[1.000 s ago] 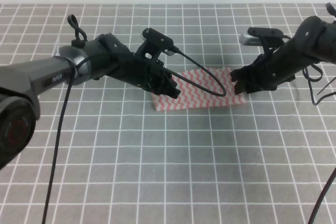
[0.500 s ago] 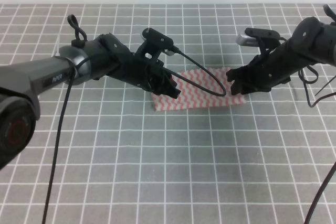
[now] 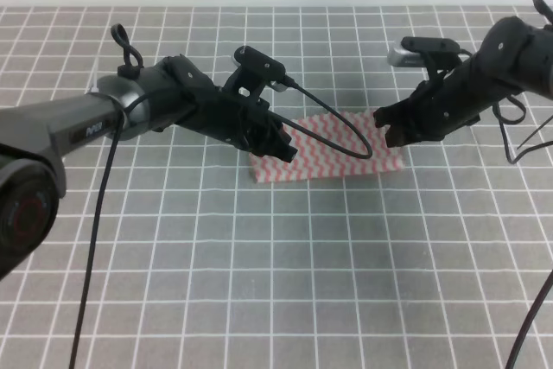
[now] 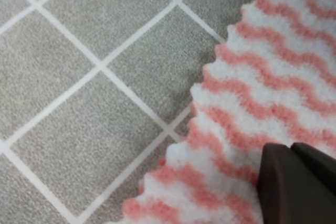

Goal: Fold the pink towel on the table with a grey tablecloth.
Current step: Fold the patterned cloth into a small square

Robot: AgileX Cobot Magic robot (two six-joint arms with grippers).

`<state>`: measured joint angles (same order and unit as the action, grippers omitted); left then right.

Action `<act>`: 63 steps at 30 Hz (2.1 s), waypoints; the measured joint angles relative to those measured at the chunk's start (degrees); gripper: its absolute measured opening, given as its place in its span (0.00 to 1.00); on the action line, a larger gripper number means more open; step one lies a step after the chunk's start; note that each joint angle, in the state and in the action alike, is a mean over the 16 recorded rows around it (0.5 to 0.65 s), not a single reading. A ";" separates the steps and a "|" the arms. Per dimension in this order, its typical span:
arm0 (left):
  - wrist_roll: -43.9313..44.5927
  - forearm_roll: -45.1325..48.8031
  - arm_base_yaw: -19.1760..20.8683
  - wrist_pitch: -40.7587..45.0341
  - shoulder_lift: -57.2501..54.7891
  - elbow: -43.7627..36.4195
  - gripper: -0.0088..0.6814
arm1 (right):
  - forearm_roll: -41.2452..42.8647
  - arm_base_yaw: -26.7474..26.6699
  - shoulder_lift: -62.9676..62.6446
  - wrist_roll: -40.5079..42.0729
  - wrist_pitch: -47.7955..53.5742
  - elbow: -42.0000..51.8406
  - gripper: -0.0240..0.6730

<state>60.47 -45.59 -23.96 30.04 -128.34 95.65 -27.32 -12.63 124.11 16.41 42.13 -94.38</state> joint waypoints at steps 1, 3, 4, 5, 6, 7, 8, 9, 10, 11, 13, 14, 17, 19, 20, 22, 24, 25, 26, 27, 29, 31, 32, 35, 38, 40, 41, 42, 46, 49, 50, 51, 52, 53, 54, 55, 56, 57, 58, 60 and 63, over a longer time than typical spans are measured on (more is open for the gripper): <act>-0.01 -0.01 0.00 0.02 0.03 0.00 0.01 | 0.22 0.00 0.00 -0.01 0.22 -0.25 0.19; -0.01 -0.01 0.00 0.05 0.03 0.00 0.01 | 0.71 0.00 0.00 -0.20 0.69 -0.73 0.23; -0.01 -0.01 0.00 0.05 0.03 0.00 0.01 | 1.02 0.00 0.00 -0.39 0.90 -0.96 0.26; -0.02 -0.02 0.01 0.07 0.05 -0.01 0.01 | 1.40 0.00 0.00 -0.62 1.11 -1.15 0.28; -0.02 -0.02 0.01 0.08 0.05 -0.01 0.01 | 1.76 0.01 0.01 -0.88 1.29 -1.32 0.30; -0.01 -0.01 0.00 0.07 0.03 0.00 0.01 | 2.10 0.01 0.02 -1.15 1.43 -1.44 0.32; -0.01 -0.01 0.00 0.08 0.03 0.00 0.01 | 2.40 0.02 0.06 -1.43 1.56 -1.53 0.35; 0.00 0.00 0.00 0.07 0.00 0.00 0.01 | 2.65 0.03 0.10 -1.70 1.67 -1.59 0.37; -0.01 -0.01 0.00 0.09 0.03 0.00 0.01 | 2.89 0.03 0.17 -1.97 1.77 -1.63 0.38; -0.01 -0.01 0.00 0.10 0.03 0.00 0.01 | 3.12 0.04 0.25 -2.23 1.84 -1.66 0.39; -0.02 -0.01 0.00 0.13 0.03 0.00 0.01 | 3.48 0.05 0.43 -2.76 1.96 -1.68 0.42; -0.02 -0.01 0.00 0.13 0.03 0.00 0.01 | 3.60 0.06 0.52 -3.03 2.00 -1.70 0.41; -0.02 -0.01 0.00 0.10 0.03 0.00 0.01 | 3.80 0.08 0.80 -3.82 2.04 -1.73 0.42; -0.02 -0.01 0.00 0.07 0.03 0.00 0.01 | 3.79 0.09 1.00 -4.19 2.00 -1.76 0.42; -0.02 -0.01 0.00 0.07 0.03 0.00 0.01 | 3.70 0.10 1.10 -4.27 1.99 -1.77 0.42; 0.00 0.01 0.00 0.03 -0.03 0.00 0.01 | 3.32 0.10 1.27 -4.32 1.95 -1.79 0.40; 0.00 0.01 0.00 0.02 -0.03 0.00 0.01 | 2.89 0.10 1.43 -4.30 1.93 -1.80 0.38; -0.01 0.00 0.00 0.03 0.00 0.00 0.01 | 2.67 0.10 1.48 -4.28 1.92 -1.81 0.36; -0.01 0.00 0.00 0.02 0.00 0.00 0.01 | 2.45 0.10 1.51 -4.25 1.92 -1.82 0.35; -0.01 0.00 0.00 0.00 0.00 0.00 0.01 | 2.24 0.10 1.54 -4.22 1.92 -1.82 0.33; -0.01 0.00 0.00 -0.02 0.00 0.00 0.01 | 1.89 0.10 1.58 -4.16 1.92 -1.82 0.29; -0.01 0.00 0.00 -0.03 0.00 0.00 0.01 | 1.70 0.10 1.61 -4.10 1.95 -1.82 0.25; -0.01 0.00 0.00 -0.03 0.00 0.00 0.01 | 1.63 0.10 1.63 -4.04 1.96 -1.82 0.23; 0.00 0.01 0.00 -0.04 -0.03 0.00 0.01 | 1.45 0.10 1.66 -3.79 2.03 -1.82 0.16; -0.02 -0.02 0.01 -0.01 0.05 -0.01 0.01 | 1.31 0.10 1.57 -3.55 2.11 -1.82 0.10; -0.03 -0.03 0.01 -0.01 0.08 -0.01 0.01 | 1.23 0.10 1.38 -3.36 2.14 -1.83 0.07; -0.03 -0.03 0.01 -0.01 0.08 -0.01 0.01 | 1.16 0.10 1.25 -3.24 2.16 -1.85 0.06; -0.03 -0.03 0.01 -0.01 0.08 -0.01 0.01 | 1.07 0.10 1.12 -3.08 2.21 -1.89 0.05; -0.03 -0.03 0.01 -0.02 0.08 -0.01 0.01 | 0.10 0.10 0.57 -2.01 2.81 -2.44 0.02; -0.03 -0.03 0.01 -0.03 0.08 -0.01 0.01 | -1.29 0.04 0.16 -0.78 3.50 -3.24 0.02; -0.04 -0.05 0.02 -0.02 0.11 -0.02 0.01 | -1.86 -0.01 0.02 -0.32 3.75 -3.57 0.02; -0.03 -0.08 0.02 -0.03 0.11 -0.02 0.01 | -2.47 -0.08 -0.11 0.15 4.02 -3.93 0.02; -0.03 -0.11 0.02 -0.04 0.11 -0.01 0.01 | -3.11 -0.17 -0.23 0.63 4.29 -4.30 0.02; -0.01 -0.18 0.02 -0.05 0.11 0.01 0.01 | -3.76 -0.28 -0.33 1.11 4.56 -4.68 0.02; 0.00 -0.25 0.03 -0.05 0.12 0.06 0.01 | -4.40 -0.41 -0.40 1.60 4.83 -5.06 0.02; 0.02 -0.32 0.03 -0.04 0.13 0.13 0.01 | -5.04 -0.56 -0.45 2.07 5.10 -5.45 0.02; 0.03 -0.39 0.06 0.02 0.15 0.23 0.01 | -5.67 -0.73 -0.47 2.52 5.37 -5.83 0.02; 0.05 -0.49 0.08 0.14 0.18 0.39 0.01 | -6.28 -0.92 -0.47 2.95 5.64 -6.20 0.02; 0.04 -0.59 0.13 0.28 0.22 0.58 0.01 | -6.86 -1.12 -0.47 3.34 5.87 -6.54 0.02; 0.02 -0.81 0.29 0.73 0.36 1.10 0.01 | -7.86 -1.60 -0.47 3.97 6.21 -7.14 0.01; -0.23 -1.10 0.68 1.76 0.77 2.15 0.01 | -8.99 -2.38 -0.47 4.75 6.46 -7.77 0.01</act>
<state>60.24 -46.69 -23.28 31.80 -127.57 97.80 -36.31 -15.01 123.64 21.16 48.59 -102.15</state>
